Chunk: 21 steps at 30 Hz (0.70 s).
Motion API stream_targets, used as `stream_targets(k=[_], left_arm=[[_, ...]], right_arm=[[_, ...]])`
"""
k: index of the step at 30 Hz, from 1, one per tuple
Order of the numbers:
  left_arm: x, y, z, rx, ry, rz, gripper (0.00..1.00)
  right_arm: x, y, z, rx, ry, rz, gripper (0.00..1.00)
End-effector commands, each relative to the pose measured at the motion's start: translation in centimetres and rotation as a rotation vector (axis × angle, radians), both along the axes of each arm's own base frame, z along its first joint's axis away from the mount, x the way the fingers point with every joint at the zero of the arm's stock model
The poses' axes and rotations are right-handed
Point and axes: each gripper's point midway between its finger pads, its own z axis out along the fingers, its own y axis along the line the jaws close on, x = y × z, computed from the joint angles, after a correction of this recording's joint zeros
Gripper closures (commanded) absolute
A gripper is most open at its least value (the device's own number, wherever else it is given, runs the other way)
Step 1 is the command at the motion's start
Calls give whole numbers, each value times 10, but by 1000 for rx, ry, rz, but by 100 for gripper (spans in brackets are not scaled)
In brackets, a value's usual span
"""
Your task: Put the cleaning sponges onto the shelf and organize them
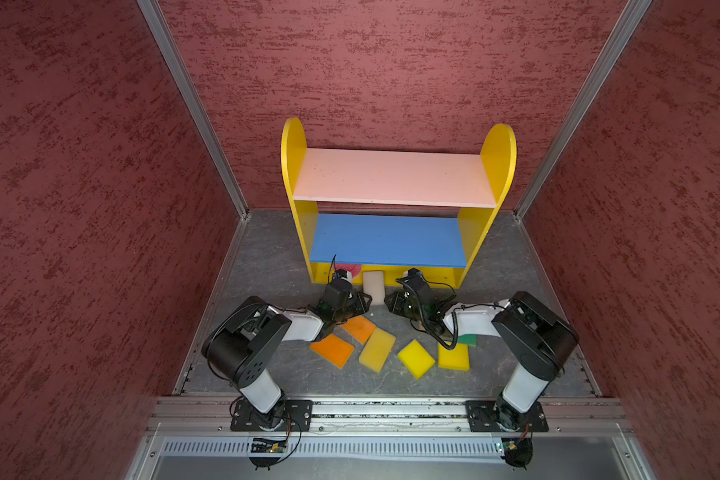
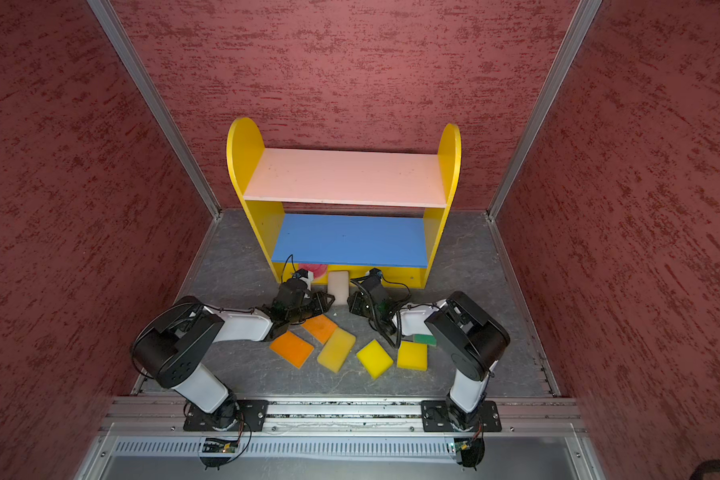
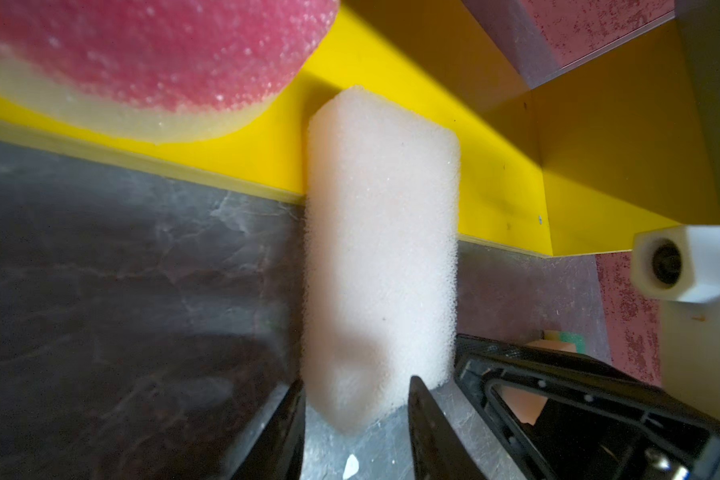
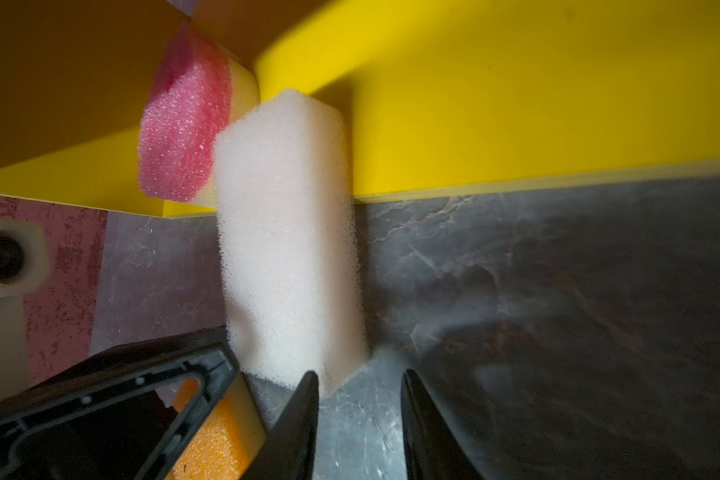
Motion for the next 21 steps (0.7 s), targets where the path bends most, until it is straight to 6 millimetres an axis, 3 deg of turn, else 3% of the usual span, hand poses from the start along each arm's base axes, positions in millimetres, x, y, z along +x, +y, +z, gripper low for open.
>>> stream_targets(k=[1, 9, 13, 21], left_arm=[[-2, -2, 2, -5, -3, -9, 60], [6, -6, 8, 5, -22, -21, 60], [11, -10, 10, 1, -32, -26, 60], [24, -16, 25, -12, -62, -34, 61]], right_arm=[[3, 8, 15, 47, -53, -30, 68], [4, 14, 11, 69, -57, -28, 80], [10, 19, 13, 79, -71, -32, 93], [23, 19, 29, 108, -125, -83, 97]])
